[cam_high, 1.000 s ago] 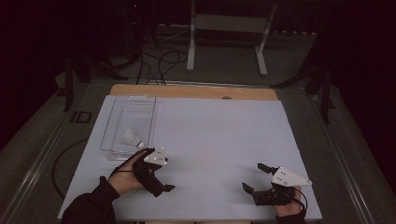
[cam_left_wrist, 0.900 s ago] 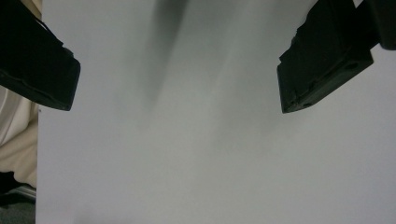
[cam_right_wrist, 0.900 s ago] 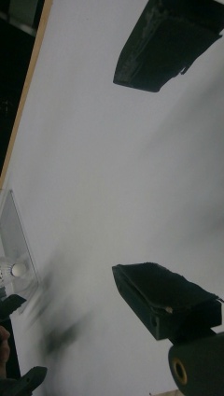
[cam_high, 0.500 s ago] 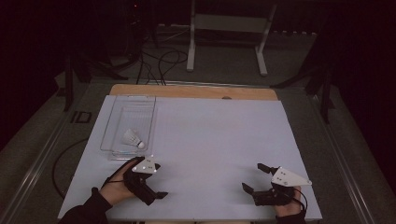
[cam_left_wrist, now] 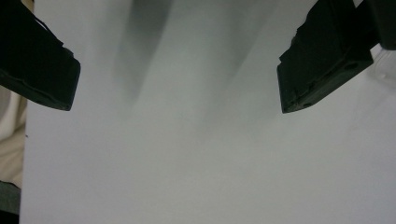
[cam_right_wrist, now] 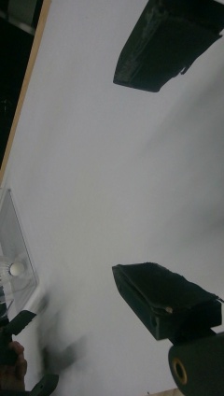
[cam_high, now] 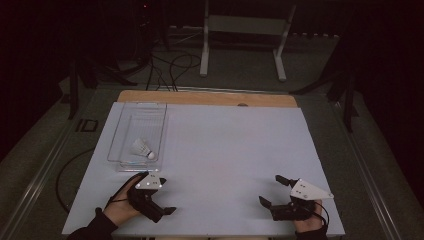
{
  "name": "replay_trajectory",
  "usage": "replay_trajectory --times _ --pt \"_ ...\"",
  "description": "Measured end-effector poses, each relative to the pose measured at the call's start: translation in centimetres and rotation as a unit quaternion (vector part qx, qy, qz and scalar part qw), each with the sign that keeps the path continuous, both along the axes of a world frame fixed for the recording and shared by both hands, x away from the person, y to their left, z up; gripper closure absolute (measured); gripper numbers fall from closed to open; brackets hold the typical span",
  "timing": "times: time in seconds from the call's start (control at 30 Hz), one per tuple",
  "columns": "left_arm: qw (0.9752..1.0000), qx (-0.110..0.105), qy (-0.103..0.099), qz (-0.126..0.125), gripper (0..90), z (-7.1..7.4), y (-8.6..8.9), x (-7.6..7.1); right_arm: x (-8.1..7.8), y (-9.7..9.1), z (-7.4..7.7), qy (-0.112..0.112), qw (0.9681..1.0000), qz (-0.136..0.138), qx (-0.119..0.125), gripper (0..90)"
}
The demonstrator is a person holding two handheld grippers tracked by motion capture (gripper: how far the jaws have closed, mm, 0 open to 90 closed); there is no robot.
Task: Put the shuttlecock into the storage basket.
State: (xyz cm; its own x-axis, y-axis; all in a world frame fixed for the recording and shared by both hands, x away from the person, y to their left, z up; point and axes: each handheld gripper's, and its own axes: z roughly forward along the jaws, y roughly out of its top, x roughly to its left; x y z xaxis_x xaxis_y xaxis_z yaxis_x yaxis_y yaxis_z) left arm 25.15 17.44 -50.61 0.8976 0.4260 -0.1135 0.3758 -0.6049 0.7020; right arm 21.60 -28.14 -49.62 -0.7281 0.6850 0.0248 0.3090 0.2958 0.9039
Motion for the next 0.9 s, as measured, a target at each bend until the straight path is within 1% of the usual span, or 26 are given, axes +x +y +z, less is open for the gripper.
replay_trajectory --times 0.07,0.17,0.2,0.23,0.27,0.3,0.33,0.47,0.5,0.67,0.8,0.9 --pt "0.9999 0.000 -0.004 0.009 0.2 0.0 0.2 -0.1 0.0 0.0 0.0 0.000 1.0000 0.001 0.000 8.0" --pt "0.9999 0.001 -0.006 0.013 0.2 -0.1 0.4 -0.2 0.0 0.0 0.0 0.000 1.0000 0.001 -0.003 8.0" --pt "0.9996 0.005 -0.018 0.020 0.2 -0.2 0.6 -0.4 0.0 0.0 0.0 0.001 1.0000 0.001 -0.003 8.0" --pt "0.9996 0.004 -0.019 0.019 0.2 -0.1 0.7 -0.4 0.0 0.0 0.0 0.000 1.0000 0.002 -0.005 8.0" --pt "0.9996 0.003 -0.020 0.019 0.2 0.0 0.9 -0.3 0.0 0.0 -0.1 0.001 1.0000 0.002 -0.005 8.0" --pt "0.9996 -0.003 -0.016 0.023 0.1 0.0 1.0 -0.2 0.0 0.0 -0.1 0.001 1.0000 0.002 -0.005 8.0" --pt "0.9996 -0.004 -0.013 0.025 0.2 0.0 1.2 -0.2 0.1 0.1 -0.1 0.001 1.0000 0.001 -0.006 8.0" --pt "0.9993 0.000 -0.016 0.034 0.2 -0.2 1.5 -0.1 0.1 0.1 -0.1 0.002 1.0000 0.002 -0.007 8.0" --pt "0.9992 -0.003 -0.015 0.036 0.2 -0.2 1.5 -0.1 0.1 0.1 -0.1 0.002 1.0000 0.002 -0.007 8.0" --pt "0.9993 -0.013 -0.008 0.035 0.1 -0.5 1.7 0.0 0.1 0.0 -0.2 0.002 1.0000 0.002 -0.009 8.0" --pt "0.9991 -0.011 -0.011 0.041 0.2 -0.6 1.8 0.0 0.1 0.2 -0.3 0.003 0.9999 0.004 -0.012 8.0" --pt "0.9992 -0.010 -0.011 0.038 0.1 -0.6 1.7 -0.1 0.1 0.2 -0.3 0.004 0.9999 0.005 -0.015 8.0"
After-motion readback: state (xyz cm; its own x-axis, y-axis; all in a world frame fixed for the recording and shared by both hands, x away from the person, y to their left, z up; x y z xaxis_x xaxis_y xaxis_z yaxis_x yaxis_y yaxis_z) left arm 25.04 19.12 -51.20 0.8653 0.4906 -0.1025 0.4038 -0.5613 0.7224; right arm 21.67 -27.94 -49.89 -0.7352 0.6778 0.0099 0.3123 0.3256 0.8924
